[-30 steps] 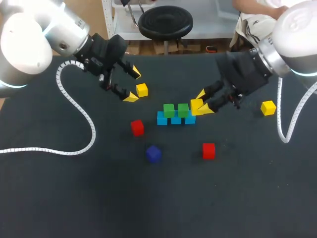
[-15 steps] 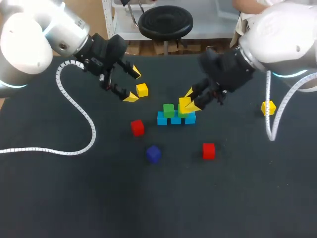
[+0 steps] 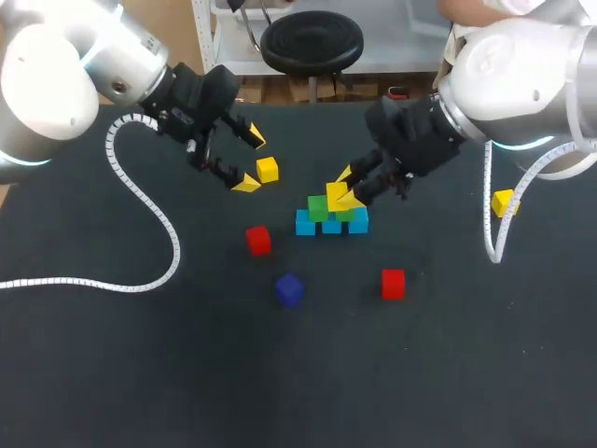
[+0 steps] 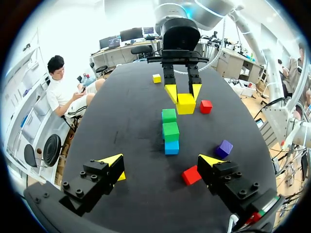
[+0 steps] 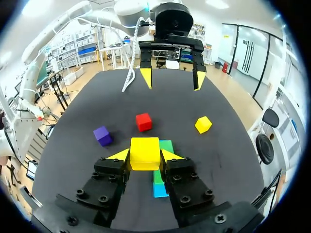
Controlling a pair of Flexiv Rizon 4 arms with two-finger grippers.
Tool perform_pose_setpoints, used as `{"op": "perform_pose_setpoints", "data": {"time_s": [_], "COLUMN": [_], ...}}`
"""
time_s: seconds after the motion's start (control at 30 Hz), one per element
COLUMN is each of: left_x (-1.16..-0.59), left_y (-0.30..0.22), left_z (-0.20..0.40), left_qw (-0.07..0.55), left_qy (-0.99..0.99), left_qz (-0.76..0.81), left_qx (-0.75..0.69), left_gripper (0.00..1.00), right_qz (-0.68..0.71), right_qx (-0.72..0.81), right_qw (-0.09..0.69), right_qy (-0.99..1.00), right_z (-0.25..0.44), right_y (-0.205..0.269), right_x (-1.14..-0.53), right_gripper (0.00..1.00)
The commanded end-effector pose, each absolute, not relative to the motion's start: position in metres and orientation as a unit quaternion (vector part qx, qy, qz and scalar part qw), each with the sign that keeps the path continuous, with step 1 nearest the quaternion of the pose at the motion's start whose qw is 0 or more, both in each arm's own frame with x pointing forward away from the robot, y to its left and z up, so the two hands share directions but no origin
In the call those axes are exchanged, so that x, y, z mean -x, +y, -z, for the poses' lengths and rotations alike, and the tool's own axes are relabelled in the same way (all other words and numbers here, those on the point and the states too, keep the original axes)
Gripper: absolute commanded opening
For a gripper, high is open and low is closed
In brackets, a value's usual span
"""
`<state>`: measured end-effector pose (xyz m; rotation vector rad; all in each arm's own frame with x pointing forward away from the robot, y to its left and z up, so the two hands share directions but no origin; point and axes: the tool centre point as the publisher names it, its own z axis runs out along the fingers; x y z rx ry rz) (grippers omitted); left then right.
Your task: Place the blue cubes, place green cubes on the blue cubes, place the yellow cubes on the green cubes, then place the red cubes on the yellow cubes, and place purple cube on the red cubes.
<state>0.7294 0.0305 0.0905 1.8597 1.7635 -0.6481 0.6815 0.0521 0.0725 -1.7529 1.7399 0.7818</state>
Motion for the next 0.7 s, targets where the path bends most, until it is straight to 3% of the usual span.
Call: {"op": "perform_pose_setpoints", "data": {"time_s": [0.03, 0.7], "left_x": [-0.730, -0.730], "left_y": [0.031, 0.031], "left_z": [-0.090, -0.090], "left_qw": [0.246, 0.246], "left_qy": [0.646, 0.646], "left_qz": [0.238, 0.238], "left_qx": [-0.682, -0.682], "left_gripper": [1.00, 1.00], "right_qz": [-0.291, -0.283], "right_qx": [0.654, 0.633], "right_qw": [0.267, 0.266], "right_qy": [0.646, 0.670], "right_z": [-0.073, -0.055], "right_y": [0.054, 0.054], "right_x": [-0.686, -0.689], "right_gripper": [0.00, 0.00]}}
